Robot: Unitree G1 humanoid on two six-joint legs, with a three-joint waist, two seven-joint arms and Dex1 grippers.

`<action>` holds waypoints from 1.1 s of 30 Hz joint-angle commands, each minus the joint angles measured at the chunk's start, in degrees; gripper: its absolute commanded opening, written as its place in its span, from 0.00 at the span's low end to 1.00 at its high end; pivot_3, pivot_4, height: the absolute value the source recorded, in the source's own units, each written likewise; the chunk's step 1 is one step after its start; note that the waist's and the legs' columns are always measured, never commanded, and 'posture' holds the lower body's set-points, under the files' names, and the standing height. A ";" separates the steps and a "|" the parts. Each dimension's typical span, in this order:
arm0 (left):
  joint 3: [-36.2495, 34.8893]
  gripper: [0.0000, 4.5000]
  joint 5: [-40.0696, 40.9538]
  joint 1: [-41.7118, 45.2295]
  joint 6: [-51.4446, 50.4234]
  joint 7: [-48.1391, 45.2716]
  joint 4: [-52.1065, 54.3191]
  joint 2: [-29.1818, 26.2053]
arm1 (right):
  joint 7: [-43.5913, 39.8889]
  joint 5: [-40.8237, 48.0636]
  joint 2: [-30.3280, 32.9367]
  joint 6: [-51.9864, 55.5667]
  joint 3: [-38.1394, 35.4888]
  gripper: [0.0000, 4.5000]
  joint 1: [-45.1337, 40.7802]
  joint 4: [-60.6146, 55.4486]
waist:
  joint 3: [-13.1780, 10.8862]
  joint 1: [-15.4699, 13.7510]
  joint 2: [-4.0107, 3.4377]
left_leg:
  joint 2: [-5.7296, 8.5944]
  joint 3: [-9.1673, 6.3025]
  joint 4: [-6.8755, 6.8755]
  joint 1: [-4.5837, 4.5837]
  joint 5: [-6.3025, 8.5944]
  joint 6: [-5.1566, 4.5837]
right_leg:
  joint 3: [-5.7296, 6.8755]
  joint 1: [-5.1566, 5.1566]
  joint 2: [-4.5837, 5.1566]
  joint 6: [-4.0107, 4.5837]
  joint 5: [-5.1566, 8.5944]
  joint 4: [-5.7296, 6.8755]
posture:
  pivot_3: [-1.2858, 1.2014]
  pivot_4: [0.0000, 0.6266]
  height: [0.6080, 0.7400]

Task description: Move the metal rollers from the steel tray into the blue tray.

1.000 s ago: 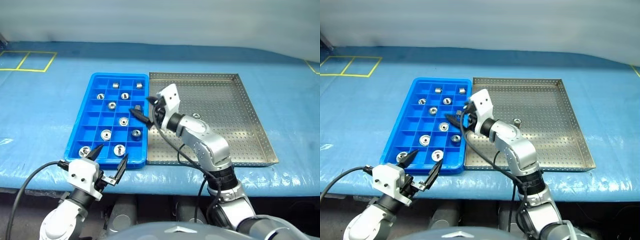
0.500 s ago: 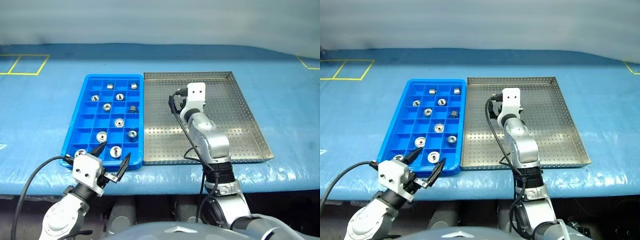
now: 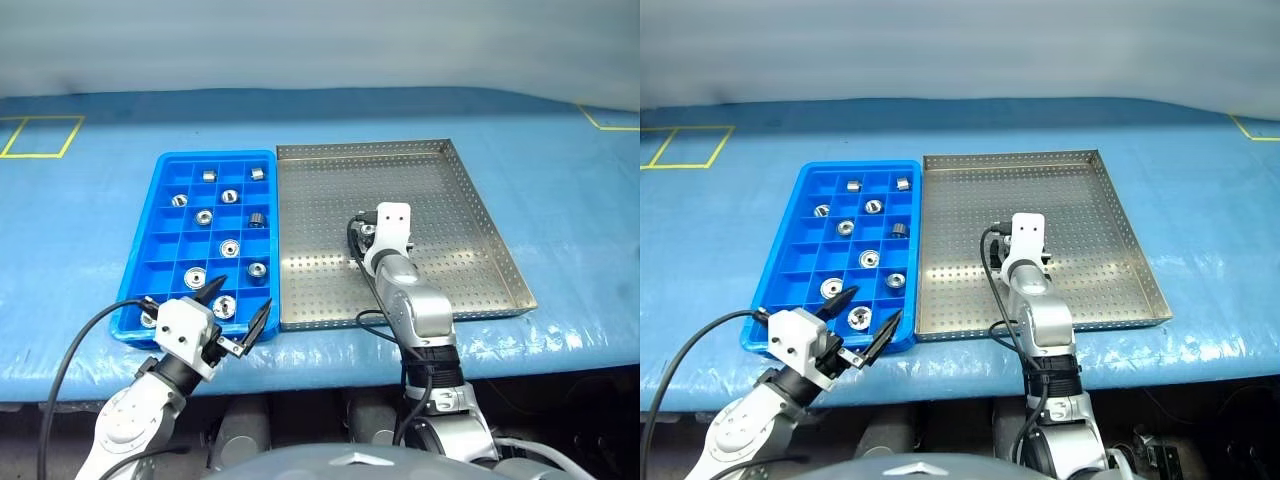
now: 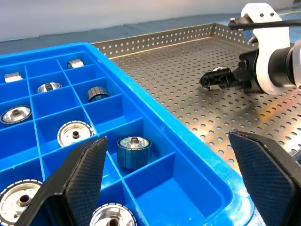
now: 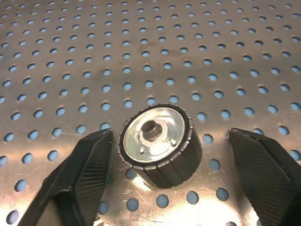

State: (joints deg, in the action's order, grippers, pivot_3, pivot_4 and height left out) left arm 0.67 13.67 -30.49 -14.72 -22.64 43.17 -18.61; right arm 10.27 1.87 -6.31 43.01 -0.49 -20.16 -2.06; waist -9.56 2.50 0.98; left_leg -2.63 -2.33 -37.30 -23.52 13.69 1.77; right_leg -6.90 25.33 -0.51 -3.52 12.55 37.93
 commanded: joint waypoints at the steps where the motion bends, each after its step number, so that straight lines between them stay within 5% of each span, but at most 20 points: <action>1: 0.52 1.00 0.42 0.13 0.24 -0.33 0.26 -0.35 | -0.05 -0.43 -0.49 0.80 1.01 0.65 0.42 -2.73 | 0.00 0.08 0.00 | 0.00 0.00 0.00 0.00 0.00 0.00 | 0.00 0.00 0.00 0.00 0.00 0.00 | 0.55 0.24 1.00; 5: 0.69 1.00 0.25 0.23 0.35 0.07 0.15 -0.08 | -1.00 -0.65 -0.48 1.50 2.07 0.37 0.31 -3.32 | 0.00 0.10 0.00 | 0.00 -0.01 0.00 0.00 0.00 0.00 | 0.00 0.00 0.00 0.00 0.00 0.00 | 0.56 0.24 1.00; 23: -1.44 1.00 -5.60 -7.21 5.26 10.54 3.34 7.07 | -14.65 0.76 -3.57 -9.00 12.86 0.37 -16.50 3.87 | -0.01 -2.26 0.00 | 0.00 -0.05 0.09 0.00 0.00 -0.01 | 0.04 0.03 -0.02 0.00 0.00 -0.01 | 0.65 0.24 1.00; 33: -3.74 1.00 -9.70 -15.43 9.46 18.24 6.17 14.45 | -23.21 4.58 -8.00 -16.40 17.80 0.37 -19.81 15.27 | -0.03 -7.21 0.05 | 0.00 -0.04 0.09 -0.02 0.00 0.00 | 0.05 0.04 -0.02 0.05 0.03 -0.09 | 0.72 0.24 1.00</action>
State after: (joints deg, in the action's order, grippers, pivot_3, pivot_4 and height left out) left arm -2.67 4.82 -44.98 -7.21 -5.25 46.17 -4.61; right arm -11.97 5.33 -8.21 28.93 17.14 -35.78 13.53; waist -9.59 -4.71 1.03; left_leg -2.62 -2.37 -37.20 -23.54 13.69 1.76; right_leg -6.85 25.39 -0.53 -3.48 12.59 37.83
